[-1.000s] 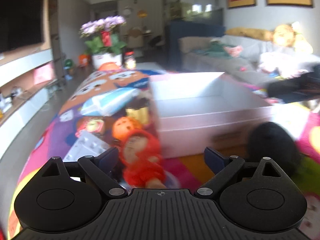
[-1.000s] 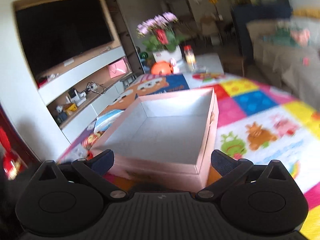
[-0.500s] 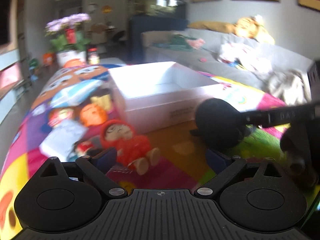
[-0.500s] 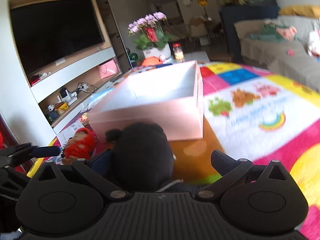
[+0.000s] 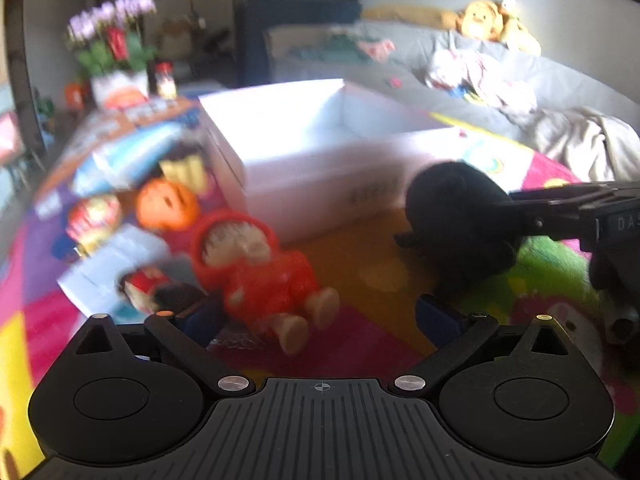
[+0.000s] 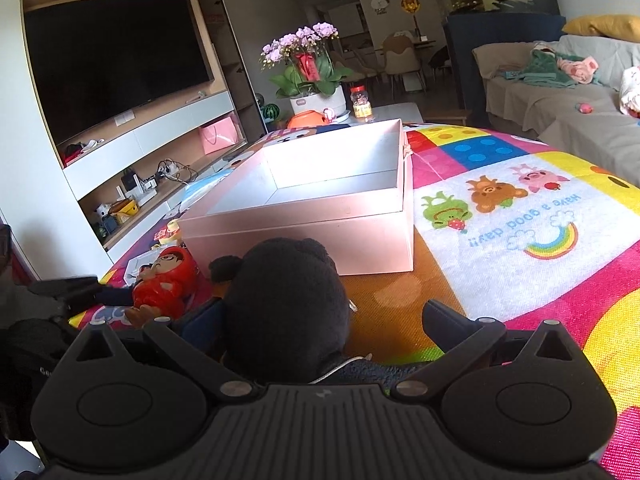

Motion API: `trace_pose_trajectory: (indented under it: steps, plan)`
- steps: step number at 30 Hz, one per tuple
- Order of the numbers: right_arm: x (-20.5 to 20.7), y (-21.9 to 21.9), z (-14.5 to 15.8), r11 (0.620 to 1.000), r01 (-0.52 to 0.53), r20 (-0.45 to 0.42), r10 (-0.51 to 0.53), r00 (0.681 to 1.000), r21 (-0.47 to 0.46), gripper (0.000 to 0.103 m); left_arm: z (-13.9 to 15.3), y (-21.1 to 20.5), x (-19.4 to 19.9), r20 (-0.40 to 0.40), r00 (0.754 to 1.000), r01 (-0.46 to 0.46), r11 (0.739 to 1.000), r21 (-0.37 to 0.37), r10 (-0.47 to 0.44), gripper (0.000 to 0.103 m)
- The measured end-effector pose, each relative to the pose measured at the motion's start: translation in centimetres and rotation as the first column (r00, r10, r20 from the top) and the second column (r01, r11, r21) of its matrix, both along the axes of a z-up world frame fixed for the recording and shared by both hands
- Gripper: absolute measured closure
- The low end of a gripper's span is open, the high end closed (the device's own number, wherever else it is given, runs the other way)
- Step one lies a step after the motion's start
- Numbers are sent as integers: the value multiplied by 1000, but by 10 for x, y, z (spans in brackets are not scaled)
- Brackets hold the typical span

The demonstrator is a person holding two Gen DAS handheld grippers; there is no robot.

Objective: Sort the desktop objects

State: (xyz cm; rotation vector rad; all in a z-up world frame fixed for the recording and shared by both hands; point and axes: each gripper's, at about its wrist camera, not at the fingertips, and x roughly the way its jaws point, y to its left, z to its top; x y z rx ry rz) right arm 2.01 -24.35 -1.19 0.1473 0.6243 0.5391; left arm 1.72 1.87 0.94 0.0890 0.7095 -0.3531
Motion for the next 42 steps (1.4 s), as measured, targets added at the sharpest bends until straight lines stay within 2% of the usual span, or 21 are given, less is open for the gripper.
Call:
trace_pose_trajectory:
  steps: [2,4,7,9,11,14,15,17,20,22,25,26,27,28,29,32,36,39,42]
  plan:
    - [0,0,0,1000,1,0,-1,1000,2,0,2,1,-9,-34,996,75,995,-69,-78,1]
    - [0,-1,2,1000,3,0,-3,1000,-3,0,5,3,-22,-33,991,128,983,-133,-133,1]
    - [-7,6,21,998,-9,75,13,997,-59,0,9,9,-37,2,998,67,991,-114,-67,1]
    - [-14,16,43,994,-55,135,67,989,-90,0,12,18,-43,28,1000,3,994,-106,0,0]
    - [-16,32,63,986,-117,146,134,980,-120,3,16,27,-48,58,996,-65,993,-101,71,0]
    - [-7,66,76,963,-231,53,240,969,-137,27,24,39,-56,123,979,-154,986,-68,161,0]
    - [-3,79,76,956,-261,7,264,964,-132,31,26,43,-59,143,973,-172,983,-60,179,0]
    - [0,104,72,947,-288,-49,284,957,-144,31,34,55,-68,179,963,-193,980,-59,200,0]
    - [1,139,61,943,-257,-62,249,966,-211,31,41,75,-78,211,944,-247,967,-59,254,0]
    - [9,156,52,942,-228,-87,212,973,-247,31,42,91,-82,216,928,-297,953,-67,304,0]
    - [28,169,29,925,-227,-181,178,967,-303,31,41,111,-88,203,904,-362,926,-106,376,0]
    - [31,170,23,922,-244,-219,182,959,-300,33,40,116,-88,196,899,-373,920,-123,391,0]
    - [33,170,17,921,-280,-260,209,943,-273,42,39,119,-89,189,897,-378,916,-137,398,0]
    - [31,168,15,920,-309,-286,237,929,-242,45,39,119,-90,186,898,-376,915,-147,399,0]
    - [27,165,17,917,-317,-276,248,929,-241,51,38,119,-90,185,900,-371,916,-152,395,0]
    - [6,152,35,917,-302,-162,266,950,-261,51,36,110,-87,184,917,-329,932,-149,353,0]
    - [-27,124,77,936,-258,74,283,956,-241,51,33,83,-82,186,953,-217,968,-124,238,0]
    - [-53,110,100,950,-177,300,253,920,-257,51,32,56,-79,197,969,-132,986,-102,150,0]
    - [-68,100,106,962,-118,430,218,876,-246,51,32,37,-73,197,973,-100,990,-98,117,0]
